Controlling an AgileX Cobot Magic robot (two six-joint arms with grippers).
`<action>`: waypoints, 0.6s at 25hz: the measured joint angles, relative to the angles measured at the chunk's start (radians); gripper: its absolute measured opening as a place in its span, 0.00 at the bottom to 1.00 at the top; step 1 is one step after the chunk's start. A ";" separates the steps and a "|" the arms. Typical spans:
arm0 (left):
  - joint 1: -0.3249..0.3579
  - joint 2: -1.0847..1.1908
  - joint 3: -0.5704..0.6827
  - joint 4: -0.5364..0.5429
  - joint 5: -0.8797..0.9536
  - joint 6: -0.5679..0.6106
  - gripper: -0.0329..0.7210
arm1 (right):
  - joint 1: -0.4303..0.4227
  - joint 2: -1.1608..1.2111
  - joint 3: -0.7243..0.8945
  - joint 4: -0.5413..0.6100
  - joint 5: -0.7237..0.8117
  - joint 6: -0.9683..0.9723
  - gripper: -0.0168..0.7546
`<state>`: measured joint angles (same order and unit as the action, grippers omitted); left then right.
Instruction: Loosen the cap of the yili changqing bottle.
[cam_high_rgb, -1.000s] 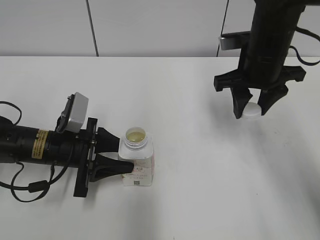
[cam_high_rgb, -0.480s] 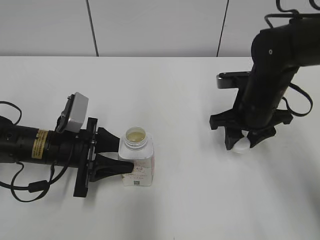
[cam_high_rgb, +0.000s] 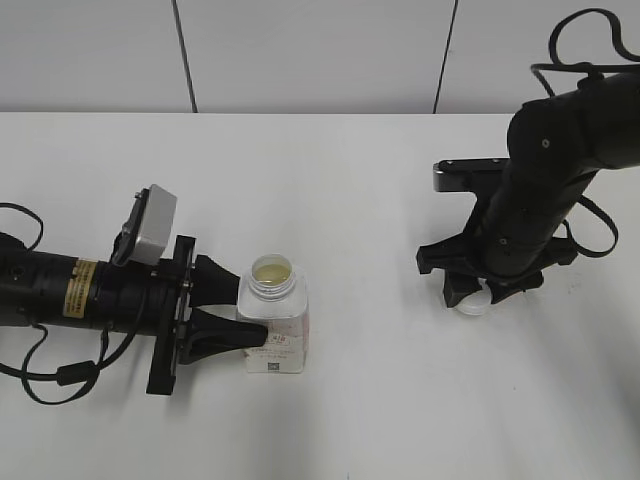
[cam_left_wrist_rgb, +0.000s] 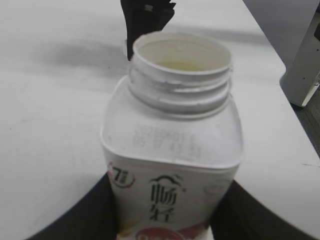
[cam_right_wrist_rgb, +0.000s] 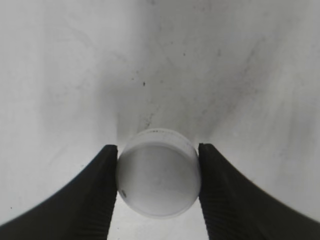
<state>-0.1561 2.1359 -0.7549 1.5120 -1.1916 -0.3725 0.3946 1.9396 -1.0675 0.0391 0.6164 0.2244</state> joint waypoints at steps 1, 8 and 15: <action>0.000 0.000 0.000 0.000 0.000 0.000 0.48 | 0.000 0.000 0.000 0.000 0.000 -0.001 0.53; 0.000 0.000 0.000 0.002 0.000 0.000 0.48 | 0.000 0.000 0.001 0.000 0.014 -0.031 0.80; 0.000 0.000 0.000 0.021 -0.006 -0.046 0.65 | 0.000 0.000 0.001 0.001 0.022 -0.032 0.80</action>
<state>-0.1561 2.1359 -0.7549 1.5329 -1.1972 -0.4181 0.3946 1.9396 -1.0667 0.0400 0.6386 0.1920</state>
